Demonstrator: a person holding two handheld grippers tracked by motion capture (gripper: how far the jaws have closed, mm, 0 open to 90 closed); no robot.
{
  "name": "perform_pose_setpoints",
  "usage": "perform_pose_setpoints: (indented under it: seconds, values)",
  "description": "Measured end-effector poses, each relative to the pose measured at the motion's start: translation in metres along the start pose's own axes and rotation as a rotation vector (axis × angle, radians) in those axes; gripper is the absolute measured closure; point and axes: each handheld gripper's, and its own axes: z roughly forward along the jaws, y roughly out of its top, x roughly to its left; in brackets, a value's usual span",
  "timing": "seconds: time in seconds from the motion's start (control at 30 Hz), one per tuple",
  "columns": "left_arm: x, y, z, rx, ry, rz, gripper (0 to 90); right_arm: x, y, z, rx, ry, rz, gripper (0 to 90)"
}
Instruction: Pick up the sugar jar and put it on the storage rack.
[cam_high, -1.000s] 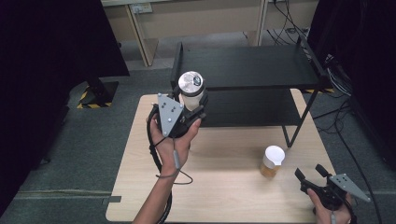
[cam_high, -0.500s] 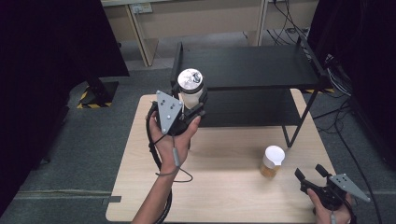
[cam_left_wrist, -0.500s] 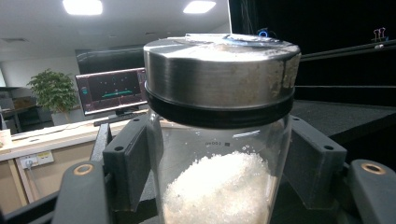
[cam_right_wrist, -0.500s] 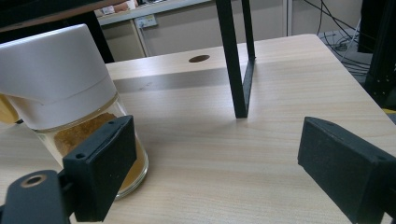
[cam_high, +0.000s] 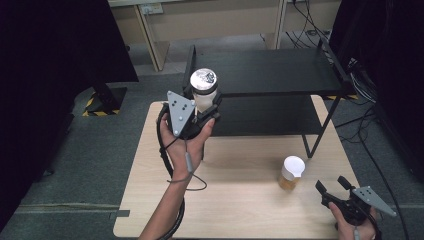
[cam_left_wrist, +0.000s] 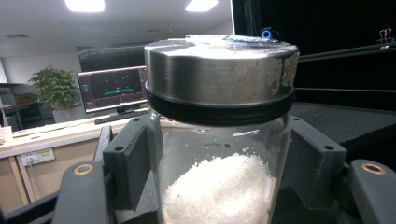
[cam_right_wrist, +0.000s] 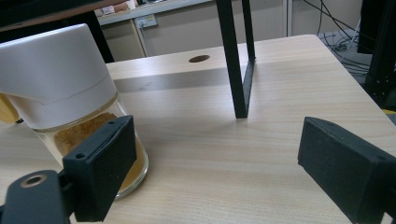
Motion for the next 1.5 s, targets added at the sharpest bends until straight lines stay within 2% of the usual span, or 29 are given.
perform_pose_setpoints:
  seconds: [0.5,1.13,1.5]
  values:
    - [0.004,0.010,0.019,0.026,0.030,-0.007,31.1,0.000,-0.001,0.000,-0.004,0.000,0.002,11.9]
    - [0.009,0.028,0.055,0.081,0.064,-0.025,31.0,0.000,-0.001,-0.001,-0.005,0.003,0.009,11.9]
    - [0.011,0.028,0.071,0.120,0.081,-0.047,31.1,-0.001,-0.001,-0.001,-0.003,0.004,0.013,11.9]
